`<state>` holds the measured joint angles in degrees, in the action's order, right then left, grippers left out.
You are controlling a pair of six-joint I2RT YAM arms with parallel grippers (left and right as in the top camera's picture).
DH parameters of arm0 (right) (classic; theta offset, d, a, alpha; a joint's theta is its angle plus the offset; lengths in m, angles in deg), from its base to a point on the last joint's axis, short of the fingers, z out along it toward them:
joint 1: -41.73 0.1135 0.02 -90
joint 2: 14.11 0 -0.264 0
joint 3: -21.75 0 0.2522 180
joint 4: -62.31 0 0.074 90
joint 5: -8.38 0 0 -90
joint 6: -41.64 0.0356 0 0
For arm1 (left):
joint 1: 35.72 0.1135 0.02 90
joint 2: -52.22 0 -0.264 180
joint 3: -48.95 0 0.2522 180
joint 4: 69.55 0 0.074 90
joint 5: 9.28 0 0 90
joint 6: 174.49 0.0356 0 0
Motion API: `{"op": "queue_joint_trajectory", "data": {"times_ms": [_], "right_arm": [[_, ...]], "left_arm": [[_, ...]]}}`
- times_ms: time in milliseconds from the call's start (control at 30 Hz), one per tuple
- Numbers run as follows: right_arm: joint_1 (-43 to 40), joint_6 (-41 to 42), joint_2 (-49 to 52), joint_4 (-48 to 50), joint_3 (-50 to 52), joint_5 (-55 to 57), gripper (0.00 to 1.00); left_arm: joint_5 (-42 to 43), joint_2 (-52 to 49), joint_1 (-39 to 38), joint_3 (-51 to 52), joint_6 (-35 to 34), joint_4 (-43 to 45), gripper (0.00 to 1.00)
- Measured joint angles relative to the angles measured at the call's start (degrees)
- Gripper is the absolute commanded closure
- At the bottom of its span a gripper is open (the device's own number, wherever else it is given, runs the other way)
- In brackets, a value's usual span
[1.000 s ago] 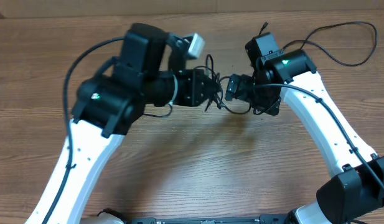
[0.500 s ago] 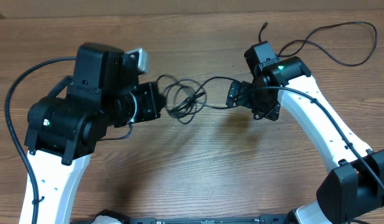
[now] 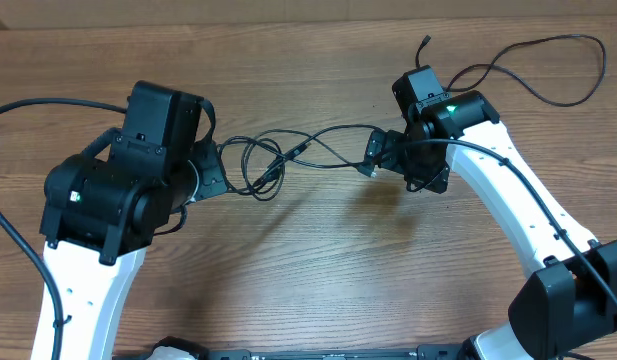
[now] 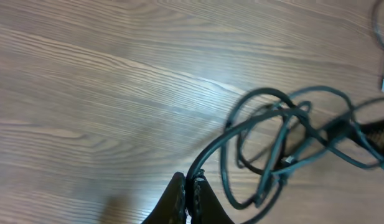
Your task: Untangle cables
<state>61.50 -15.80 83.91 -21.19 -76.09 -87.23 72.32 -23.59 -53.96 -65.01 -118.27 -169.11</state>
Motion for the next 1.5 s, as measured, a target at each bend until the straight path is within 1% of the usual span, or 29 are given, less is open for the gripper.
{"op": "queue_joint_trajectory", "data": {"times_ms": [133,467,633,800,900,967,1200,1500], "right_arm": [[0.00,-0.04,0.00,0.09,0.00,0.02,0.00],[-0.15,0.04,0.00,0.07,0.00,0.57,0.00],[-0.28,0.04,0.00,0.07,0.00,0.74,0.00],[-0.28,0.02,0.00,0.22,0.00,0.79,0.00],[-0.28,0.04,0.00,0.63,0.00,0.98,0.00],[-0.28,0.04,0.00,0.79,0.00,1.01,0.00],[-0.28,0.02,0.00,1.03,0.00,0.94,0.00],[-0.28,0.04,0.00,1.01,0.00,0.07,0.00]], "left_arm": [[-3.61,-0.85,-0.02,0.00,-1.36,-1.09,0.96],[-15.85,-5.75,0.02,-0.02,-6.58,-7.50,0.96],[-17.97,-7.80,0.02,-0.02,-7.34,-7.48,0.96],[-16.83,-8.15,0.24,-0.02,-7.89,-6.49,0.96],[-13.31,-8.15,0.35,-0.02,-7.37,-4.33,0.96],[-9.68,-8.15,0.35,-0.02,-5.22,-2.23,0.96],[12.41,-8.15,0.37,-0.02,9.62,6.56,0.96],[31.45,-8.17,0.68,-0.02,15.26,14.23,0.96]]}}
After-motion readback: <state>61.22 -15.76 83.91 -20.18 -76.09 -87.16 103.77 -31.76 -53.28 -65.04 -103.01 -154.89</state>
